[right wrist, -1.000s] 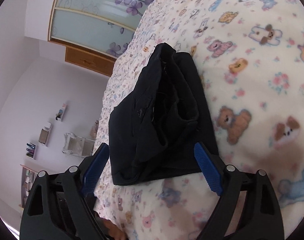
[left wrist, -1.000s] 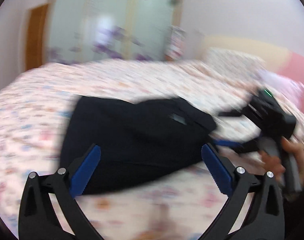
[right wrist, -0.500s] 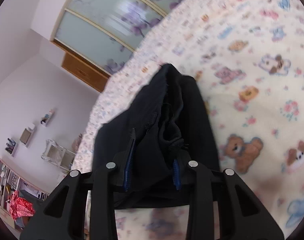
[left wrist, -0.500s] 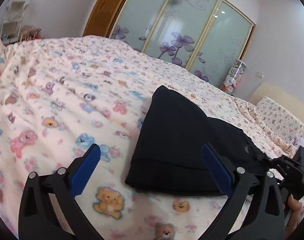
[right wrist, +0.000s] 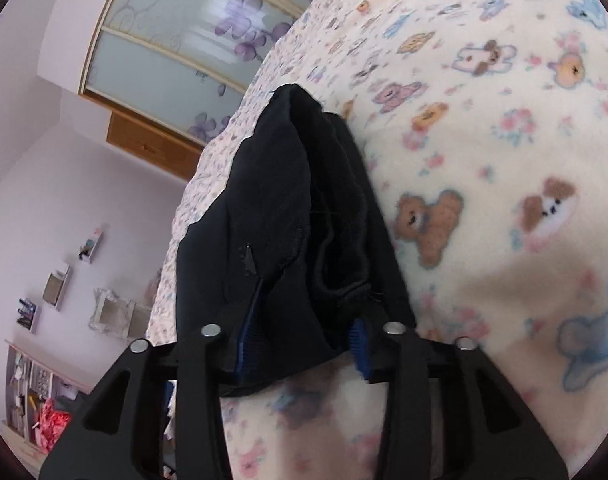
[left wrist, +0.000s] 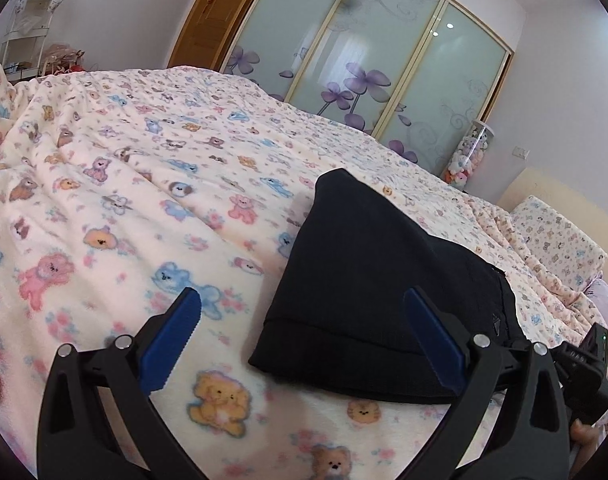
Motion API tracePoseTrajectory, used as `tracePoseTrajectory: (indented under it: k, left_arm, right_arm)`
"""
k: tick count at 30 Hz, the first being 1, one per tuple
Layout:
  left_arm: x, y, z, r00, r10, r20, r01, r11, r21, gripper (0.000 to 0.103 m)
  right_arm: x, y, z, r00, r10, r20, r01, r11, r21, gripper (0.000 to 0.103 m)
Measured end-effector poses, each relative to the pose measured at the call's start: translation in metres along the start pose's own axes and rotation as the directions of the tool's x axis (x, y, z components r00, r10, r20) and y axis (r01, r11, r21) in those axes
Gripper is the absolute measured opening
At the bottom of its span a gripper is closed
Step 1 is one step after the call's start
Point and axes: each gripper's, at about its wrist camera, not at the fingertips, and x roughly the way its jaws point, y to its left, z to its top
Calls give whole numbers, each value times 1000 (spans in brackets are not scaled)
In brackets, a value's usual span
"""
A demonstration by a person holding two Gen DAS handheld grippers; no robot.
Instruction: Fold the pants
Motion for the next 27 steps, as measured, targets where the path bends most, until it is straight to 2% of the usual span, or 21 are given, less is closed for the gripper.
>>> tracePoseTrajectory:
  k: [3,5,8,9,11,13,17,19,22,27]
  left_arm:
    - [-6,-1,7,1000,-29,4,29,1000,-7,101]
    - [-13,-9,21,998,-55,16,55,998,29,101]
    - [-15,-30,38,997,-18,75,7,990,140,101]
    - [-10,-39,43,997,3,81,-18,983,184,101]
    - [4,-59,51,997,38,66,-54,961,270,101]
    - [22,-81,54,996,75,41,-85,932,352,101]
    - [64,-123,48,984,174,-36,-132,853,506,101]
    - [75,-133,42,980,195,-37,-146,836,530,101]
    - [87,-138,37,979,200,-46,-147,841,521,101]
    - [116,-126,28,960,256,-116,-168,853,494,101]
  right_arm:
    - [-16,5,3,999,-34,27,34,999,-2,50]
    - [-36,8,10,993,-50,105,50,999,2,51]
    - [-56,28,23,973,-62,222,83,993,-87,52]
    - [-54,40,28,974,-45,223,80,986,-149,56]
    - [-34,67,34,988,-6,156,50,959,-279,66]
    - [-12,81,31,995,-4,101,41,930,-366,66]
    - [13,84,37,999,-9,41,23,925,-379,66]
    - [13,79,41,999,26,26,-16,936,-352,66]
    - [11,64,46,997,71,4,-67,957,-283,67]
    - [23,53,51,999,24,-32,-31,969,-247,67]
